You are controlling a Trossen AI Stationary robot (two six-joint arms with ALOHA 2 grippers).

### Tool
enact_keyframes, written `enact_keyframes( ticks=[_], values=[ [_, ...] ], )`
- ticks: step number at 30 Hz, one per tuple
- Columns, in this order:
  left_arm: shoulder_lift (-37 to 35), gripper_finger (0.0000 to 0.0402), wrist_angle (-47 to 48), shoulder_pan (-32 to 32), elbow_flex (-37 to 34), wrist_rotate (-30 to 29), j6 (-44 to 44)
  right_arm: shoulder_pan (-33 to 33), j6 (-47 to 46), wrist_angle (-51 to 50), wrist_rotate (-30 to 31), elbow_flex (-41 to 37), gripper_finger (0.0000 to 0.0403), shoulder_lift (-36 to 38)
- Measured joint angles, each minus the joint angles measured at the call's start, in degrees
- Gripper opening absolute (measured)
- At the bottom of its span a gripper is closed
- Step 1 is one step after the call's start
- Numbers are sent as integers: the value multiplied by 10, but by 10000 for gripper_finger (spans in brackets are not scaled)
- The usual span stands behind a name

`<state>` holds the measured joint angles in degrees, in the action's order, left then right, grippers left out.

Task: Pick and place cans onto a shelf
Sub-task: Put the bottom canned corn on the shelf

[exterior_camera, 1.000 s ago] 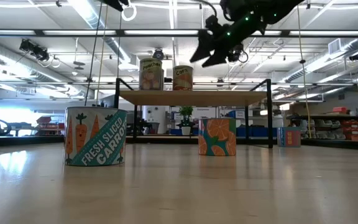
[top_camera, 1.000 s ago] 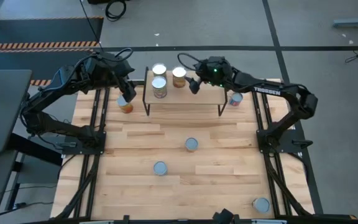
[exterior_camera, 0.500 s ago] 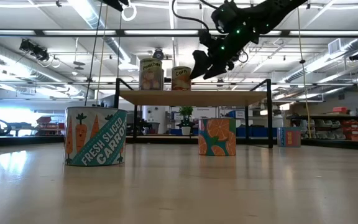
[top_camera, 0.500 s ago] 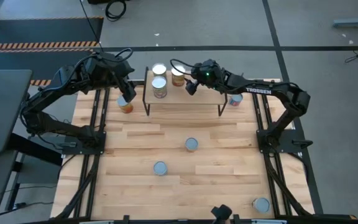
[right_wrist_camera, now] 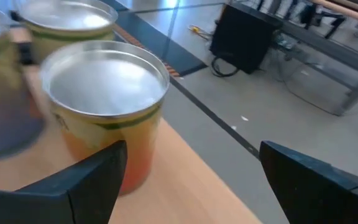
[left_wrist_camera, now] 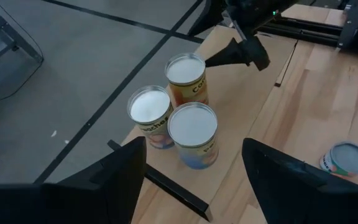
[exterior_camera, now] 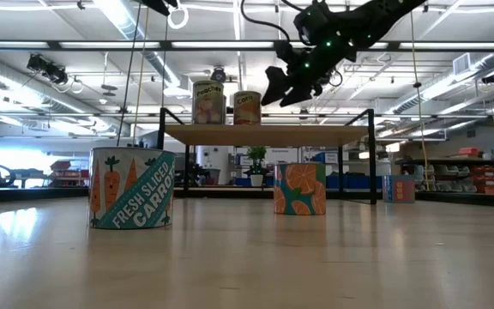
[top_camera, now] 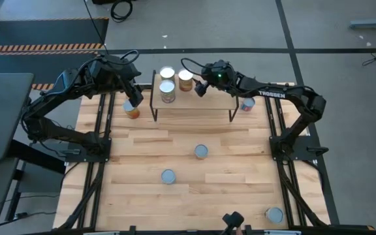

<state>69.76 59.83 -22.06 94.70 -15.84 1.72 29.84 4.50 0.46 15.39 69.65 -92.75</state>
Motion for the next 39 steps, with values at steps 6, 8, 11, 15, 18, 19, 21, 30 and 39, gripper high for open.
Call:
enact_keyframes(
  ticks=[6, 8, 11, 15, 18, 19, 21, 30, 39],
  values=[
    [0, 270, 0, 0, 0, 0, 0, 1, 0, 10, -5, 0, 375, 0],
    [0, 270, 0, 0, 0, 0, 0, 0, 2, -2, -5, 0, 375, 2],
    [0, 270, 5, 0, 0, 0, -1, -1, 1, -35, -5, 0, 375, 7],
    [0, 270, 44, -5, -11, 5, -12, -12, -14, -80, -9, 0, 375, 15],
    [-3, 269, 58, -23, -48, 36, -29, -25, -38, -63, -34, 0, 375, 32],
    [-6, 267, 56, -30, -67, 42, -30, -29, -42, -54, -34, 1, 375, 35],
    [-10, 264, 43, -42, -107, 46, -30, -35, -43, -45, -32, 1, 375, 35],
    [-10, 264, 22, -116, -238, 48, -29, -42, -59, 4, -6, -15, 375, 18],
    [-10, 263, 6, -129, -249, 48, -30, -21, -36, 53, 2, -14, 375, 19]
  ],
)
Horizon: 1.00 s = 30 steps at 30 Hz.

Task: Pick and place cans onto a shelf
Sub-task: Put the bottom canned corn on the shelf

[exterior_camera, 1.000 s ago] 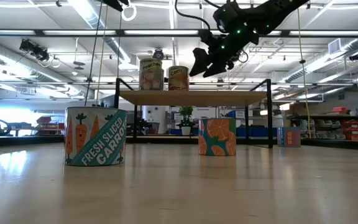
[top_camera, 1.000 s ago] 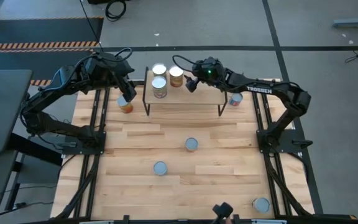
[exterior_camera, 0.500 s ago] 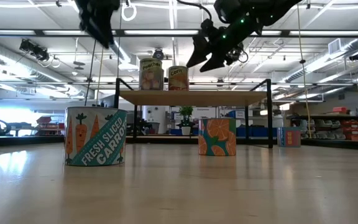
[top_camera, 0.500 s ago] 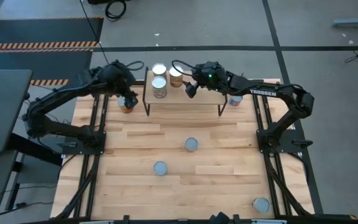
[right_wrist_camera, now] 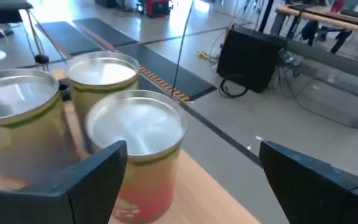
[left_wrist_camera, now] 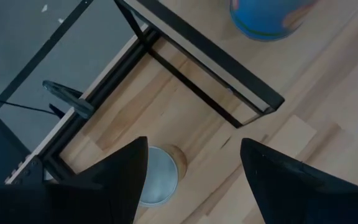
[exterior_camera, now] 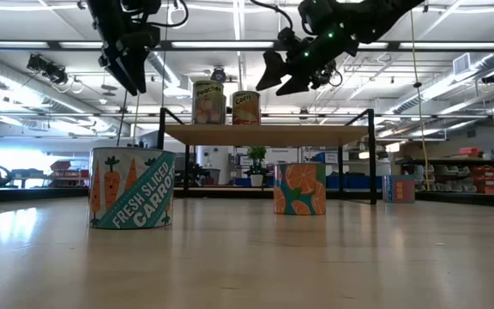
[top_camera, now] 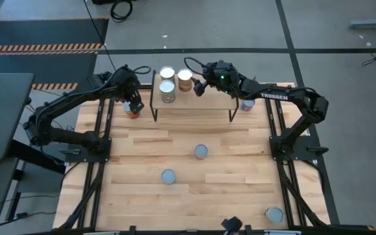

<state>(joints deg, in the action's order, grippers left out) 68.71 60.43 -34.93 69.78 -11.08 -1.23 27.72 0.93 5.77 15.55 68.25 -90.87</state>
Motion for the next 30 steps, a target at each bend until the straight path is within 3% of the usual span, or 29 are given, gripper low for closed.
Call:
enact_keyframes(
  ticks=[14, 30],
  values=[
    [0, 263, -11, 1, 0, 0, 4, -10, -6, -2, -31, 1, 375, -17],
    [0, 263, -15, 1, 0, 0, 10, -8, -9, 23, -17, 0, 375, -45]
  ],
)
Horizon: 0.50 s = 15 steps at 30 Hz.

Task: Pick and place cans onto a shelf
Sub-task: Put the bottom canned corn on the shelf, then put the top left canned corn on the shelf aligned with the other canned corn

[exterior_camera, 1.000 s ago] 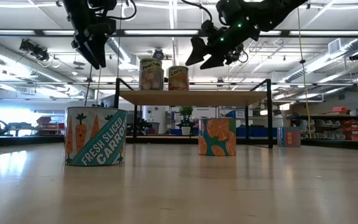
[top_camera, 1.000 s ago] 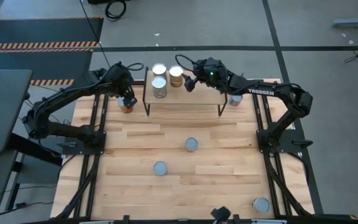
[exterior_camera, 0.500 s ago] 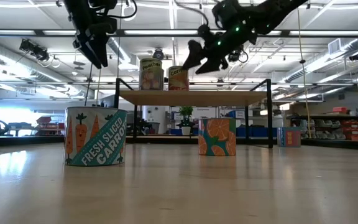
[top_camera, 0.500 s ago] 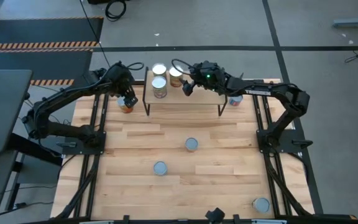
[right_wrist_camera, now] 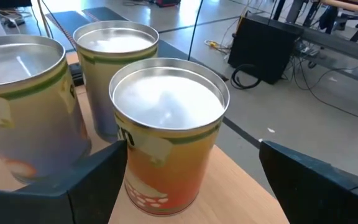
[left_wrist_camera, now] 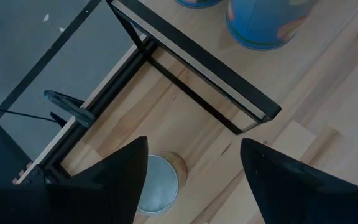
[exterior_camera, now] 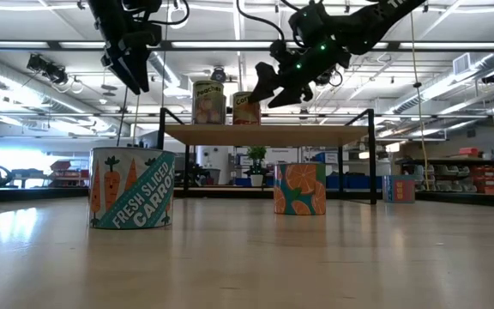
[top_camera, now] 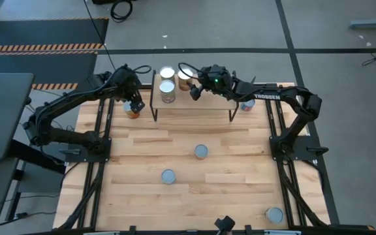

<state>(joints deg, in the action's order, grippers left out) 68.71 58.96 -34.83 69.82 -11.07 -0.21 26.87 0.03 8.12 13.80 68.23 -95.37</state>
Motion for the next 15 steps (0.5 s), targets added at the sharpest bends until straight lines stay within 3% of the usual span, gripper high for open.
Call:
enact_keyframes(
  ticks=[10, 15],
  values=[
    [0, 263, 1, 0, 0, 2, 2, 0, -3, -5, 0, 0, 375, 4],
    [-5, 253, 6, 0, 0, 16, 27, -24, -5, -37, 12, 0, 375, 53]
  ],
)
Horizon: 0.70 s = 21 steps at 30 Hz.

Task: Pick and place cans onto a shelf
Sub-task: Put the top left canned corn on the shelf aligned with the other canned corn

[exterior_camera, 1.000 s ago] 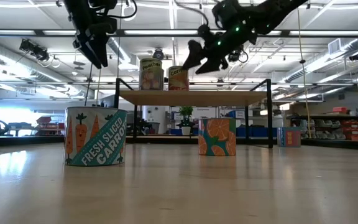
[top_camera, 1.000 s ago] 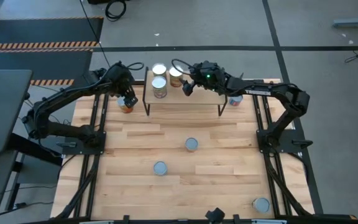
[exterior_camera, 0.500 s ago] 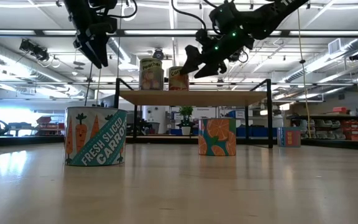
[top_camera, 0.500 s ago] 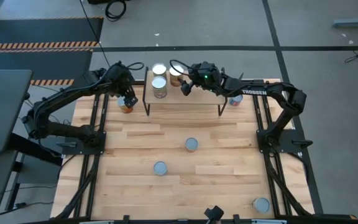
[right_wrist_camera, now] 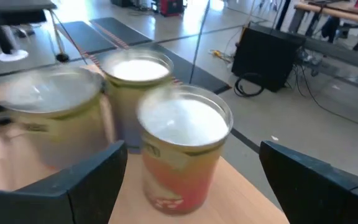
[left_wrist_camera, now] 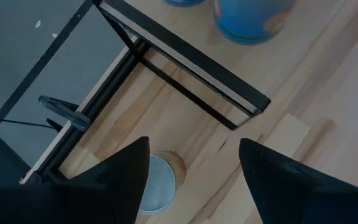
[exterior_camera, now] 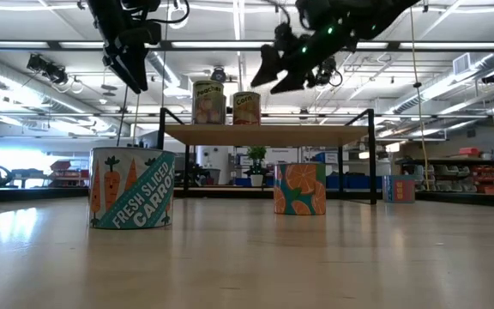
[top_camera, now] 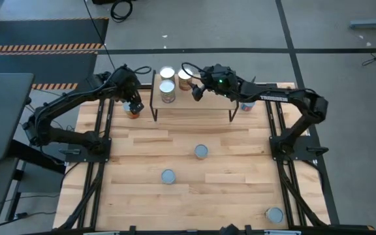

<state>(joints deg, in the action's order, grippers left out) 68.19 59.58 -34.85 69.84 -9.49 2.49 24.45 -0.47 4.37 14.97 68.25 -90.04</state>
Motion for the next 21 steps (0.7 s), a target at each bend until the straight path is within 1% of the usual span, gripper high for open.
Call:
enact_keyframes(
  ticks=[5, 10, 13, 16, 18, 21],
  values=[
    [-9, 246, -5, -15, -8, 2, -15, -43, 0, -81, 51, 0, 375, 78],
    [-35, 260, -42, -53, -76, 4, -64, -89, -30, -166, 98, 0, 375, 157],
    [-47, 286, -59, -82, -117, 6, -110, -109, -57, -207, 126, 0, 375, 194],
    [-49, 322, -94, -114, -145, 6, -164, -121, -74, -233, 151, 0, 375, 215],
    [-47, 345, -115, -130, -160, 5, -192, -124, -75, -239, 157, 0, 375, 221],
    [-31, 369, -117, -141, -175, 6, -226, -124, -76, -241, 158, 0, 375, 223]
  ],
)
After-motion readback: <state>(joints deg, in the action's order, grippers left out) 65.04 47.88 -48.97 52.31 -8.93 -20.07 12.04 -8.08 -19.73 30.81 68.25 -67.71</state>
